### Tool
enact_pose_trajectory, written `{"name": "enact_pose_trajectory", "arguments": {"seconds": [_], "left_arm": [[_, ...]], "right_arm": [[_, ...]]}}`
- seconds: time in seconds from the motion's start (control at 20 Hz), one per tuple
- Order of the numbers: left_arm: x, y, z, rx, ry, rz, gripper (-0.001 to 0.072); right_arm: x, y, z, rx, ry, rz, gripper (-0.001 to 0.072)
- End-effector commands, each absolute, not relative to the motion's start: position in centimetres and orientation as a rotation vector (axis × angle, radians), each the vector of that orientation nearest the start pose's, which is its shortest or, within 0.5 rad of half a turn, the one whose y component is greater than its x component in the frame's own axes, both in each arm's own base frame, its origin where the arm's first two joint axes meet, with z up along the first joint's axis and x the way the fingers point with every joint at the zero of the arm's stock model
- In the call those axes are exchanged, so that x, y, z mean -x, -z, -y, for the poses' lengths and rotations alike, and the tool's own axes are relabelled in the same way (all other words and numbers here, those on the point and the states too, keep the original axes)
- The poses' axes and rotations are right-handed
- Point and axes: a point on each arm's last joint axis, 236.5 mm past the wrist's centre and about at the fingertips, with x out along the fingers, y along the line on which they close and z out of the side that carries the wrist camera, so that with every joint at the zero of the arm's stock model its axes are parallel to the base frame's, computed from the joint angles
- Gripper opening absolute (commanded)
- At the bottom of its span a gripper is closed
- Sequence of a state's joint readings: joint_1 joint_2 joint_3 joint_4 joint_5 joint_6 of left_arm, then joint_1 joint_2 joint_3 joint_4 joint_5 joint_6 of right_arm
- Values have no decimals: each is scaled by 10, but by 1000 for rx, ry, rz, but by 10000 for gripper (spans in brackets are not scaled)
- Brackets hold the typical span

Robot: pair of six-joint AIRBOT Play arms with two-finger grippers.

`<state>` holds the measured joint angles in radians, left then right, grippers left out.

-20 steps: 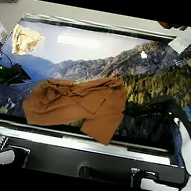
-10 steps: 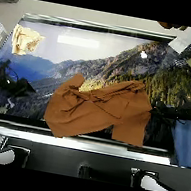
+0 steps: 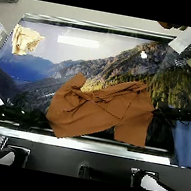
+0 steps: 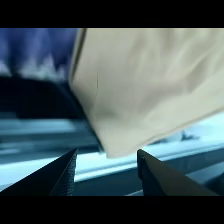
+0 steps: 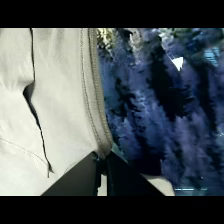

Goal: Fold the clothes and pants, and hang the long-sleeved shirts on hangers.

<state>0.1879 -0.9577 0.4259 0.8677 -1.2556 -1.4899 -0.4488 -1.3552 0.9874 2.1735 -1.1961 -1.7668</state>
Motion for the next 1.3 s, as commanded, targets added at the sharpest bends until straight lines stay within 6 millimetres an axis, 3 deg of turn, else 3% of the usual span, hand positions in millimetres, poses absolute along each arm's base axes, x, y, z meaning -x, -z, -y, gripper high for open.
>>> {"name": "enact_pose_trajectory", "arguments": {"seconds": [0.0, 0.45, 0.5, 0.55, 0.65, 0.75, 0.9, 1.0, 1.15, 1.25], "left_arm": [[-175, 82, 132, 802, 224, -1629, 434], [-192, 110, 155, 788, 172, -1603, 426], [-195, 110, 158, 794, 174, -1593, 280], [-198, 109, 160, 798, 177, -1579, 39], [-212, 100, 162, 795, 204, -1533, 15], [-240, 78, 161, 796, 229, -1451, 15], [-303, 12, 156, 786, 291, -1256, 14], [-343, -53, 152, 736, 362, -1095, 14], [-378, -167, 134, 606, 422, -859, 14], [-378, -246, 121, 508, 440, -706, 14]], "right_arm": [[-353, 37, 30, -773, -60, -1319, 27], [-351, 26, 24, -786, -77, -1308, 27], [-352, 23, 24, -784, -77, -1301, 27], [-351, 20, 22, -787, -84, -1298, 27], [-353, 9, 11, -825, -128, -1282, 27], [-362, -15, -4, -859, -220, -1209, 26], [-385, -77, -20, -834, -356, -980, 26], [-396, -135, -21, -753, -406, -819, 26], [-395, -249, -21, -574, -432, -564, 26], [-376, -338, -26, -441, -426, -367, 25]]}}
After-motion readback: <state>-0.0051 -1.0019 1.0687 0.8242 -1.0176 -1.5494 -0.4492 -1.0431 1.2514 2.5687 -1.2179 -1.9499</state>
